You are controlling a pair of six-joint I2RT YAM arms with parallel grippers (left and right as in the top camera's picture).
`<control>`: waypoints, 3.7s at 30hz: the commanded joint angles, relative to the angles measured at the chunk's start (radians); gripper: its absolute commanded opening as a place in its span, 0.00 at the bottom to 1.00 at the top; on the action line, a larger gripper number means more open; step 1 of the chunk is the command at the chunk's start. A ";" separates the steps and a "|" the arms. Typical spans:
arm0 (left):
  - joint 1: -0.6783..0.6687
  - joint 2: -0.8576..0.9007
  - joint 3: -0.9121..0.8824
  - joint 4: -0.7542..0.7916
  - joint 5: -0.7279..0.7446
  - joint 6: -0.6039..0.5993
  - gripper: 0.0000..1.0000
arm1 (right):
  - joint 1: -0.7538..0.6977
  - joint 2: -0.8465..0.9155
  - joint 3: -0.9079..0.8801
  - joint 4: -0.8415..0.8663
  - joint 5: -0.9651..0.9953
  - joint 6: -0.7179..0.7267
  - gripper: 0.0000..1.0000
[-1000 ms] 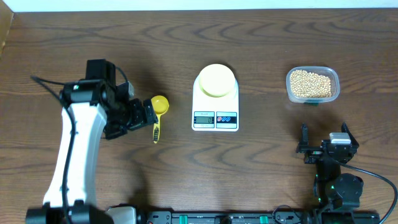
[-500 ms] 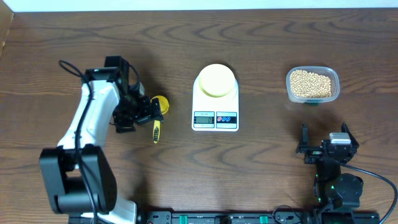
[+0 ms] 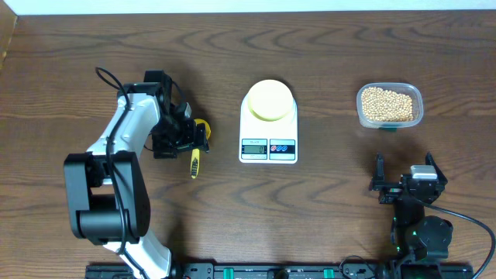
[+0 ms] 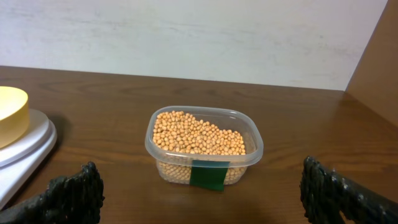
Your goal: Scoop item into bowl and weigh 50g on scale
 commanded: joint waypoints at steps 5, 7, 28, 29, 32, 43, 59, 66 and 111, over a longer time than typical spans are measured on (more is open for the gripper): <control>0.001 0.066 -0.004 0.013 0.009 0.070 0.89 | -0.006 -0.006 -0.004 -0.001 -0.002 0.005 0.99; 0.000 0.088 -0.004 0.018 0.012 0.070 0.88 | -0.006 -0.006 -0.004 -0.001 -0.002 0.005 0.99; 0.001 0.159 -0.006 0.099 0.118 0.167 0.64 | -0.006 -0.006 -0.004 -0.001 -0.002 0.005 0.99; 0.001 0.159 -0.009 0.104 0.118 0.167 0.63 | -0.006 -0.006 -0.004 -0.001 -0.002 0.005 0.99; 0.001 0.159 -0.021 0.113 0.118 0.167 0.56 | -0.006 -0.006 -0.004 -0.001 -0.001 0.005 0.99; 0.002 0.159 -0.055 0.130 0.118 0.167 0.35 | -0.006 -0.006 -0.004 -0.001 -0.002 0.005 0.99; 0.002 0.158 -0.055 0.129 0.119 0.138 0.11 | -0.006 -0.006 -0.004 -0.001 -0.002 0.005 0.99; 0.002 0.151 -0.055 0.129 0.188 0.137 0.10 | -0.006 -0.006 -0.004 -0.001 -0.002 0.005 0.99; 0.000 -0.655 -0.043 0.202 0.637 -0.336 0.07 | -0.006 -0.006 -0.004 0.026 -0.398 0.436 0.99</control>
